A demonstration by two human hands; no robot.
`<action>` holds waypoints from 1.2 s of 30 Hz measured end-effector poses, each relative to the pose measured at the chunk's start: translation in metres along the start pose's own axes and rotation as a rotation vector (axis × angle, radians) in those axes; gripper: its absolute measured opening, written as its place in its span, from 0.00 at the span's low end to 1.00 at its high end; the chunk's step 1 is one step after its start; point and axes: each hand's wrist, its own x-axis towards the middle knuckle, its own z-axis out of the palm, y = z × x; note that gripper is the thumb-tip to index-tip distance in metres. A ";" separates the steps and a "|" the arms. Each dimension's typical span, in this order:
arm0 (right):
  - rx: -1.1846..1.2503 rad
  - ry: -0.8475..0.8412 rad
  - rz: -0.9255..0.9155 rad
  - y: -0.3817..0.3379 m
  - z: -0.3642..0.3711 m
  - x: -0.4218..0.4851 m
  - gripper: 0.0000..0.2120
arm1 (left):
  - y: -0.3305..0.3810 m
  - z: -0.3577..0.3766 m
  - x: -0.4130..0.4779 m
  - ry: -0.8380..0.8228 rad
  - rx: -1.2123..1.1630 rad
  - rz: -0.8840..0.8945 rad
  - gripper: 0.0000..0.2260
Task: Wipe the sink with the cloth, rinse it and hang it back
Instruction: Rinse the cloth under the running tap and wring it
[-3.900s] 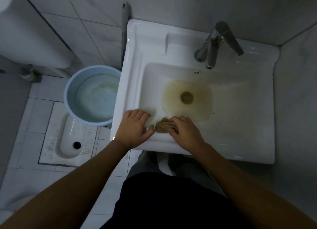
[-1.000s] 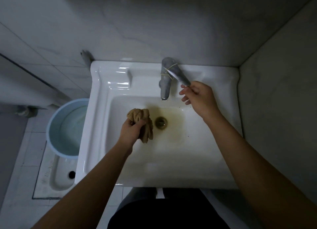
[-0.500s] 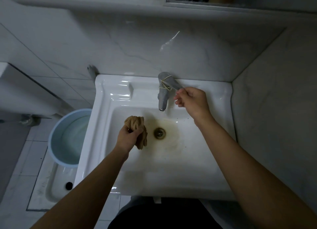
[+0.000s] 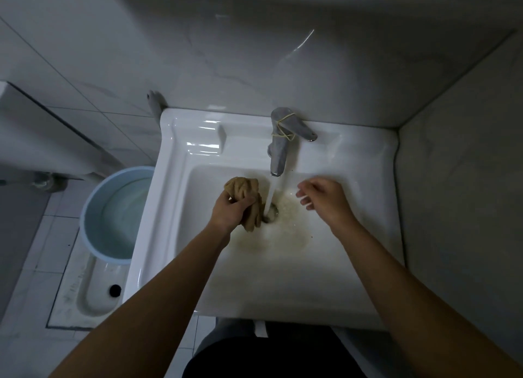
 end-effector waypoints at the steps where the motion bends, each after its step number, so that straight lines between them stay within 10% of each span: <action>1: -0.015 -0.023 0.062 0.014 0.004 0.001 0.07 | 0.001 0.004 0.004 -0.010 0.007 -0.004 0.18; 14: 0.007 -0.107 0.324 0.065 0.033 0.029 0.09 | 0.002 0.029 0.044 -0.073 0.011 -0.094 0.11; 21: 0.526 -0.175 0.561 0.057 0.055 0.042 0.21 | -0.001 0.050 0.038 -0.219 0.118 -0.072 0.11; 29: 0.319 0.048 0.386 0.062 0.061 0.055 0.13 | -0.011 0.017 0.056 0.076 0.359 0.018 0.07; 36: 0.495 -0.150 0.467 0.049 0.070 0.050 0.14 | -0.009 0.025 0.050 -0.114 0.234 -0.047 0.24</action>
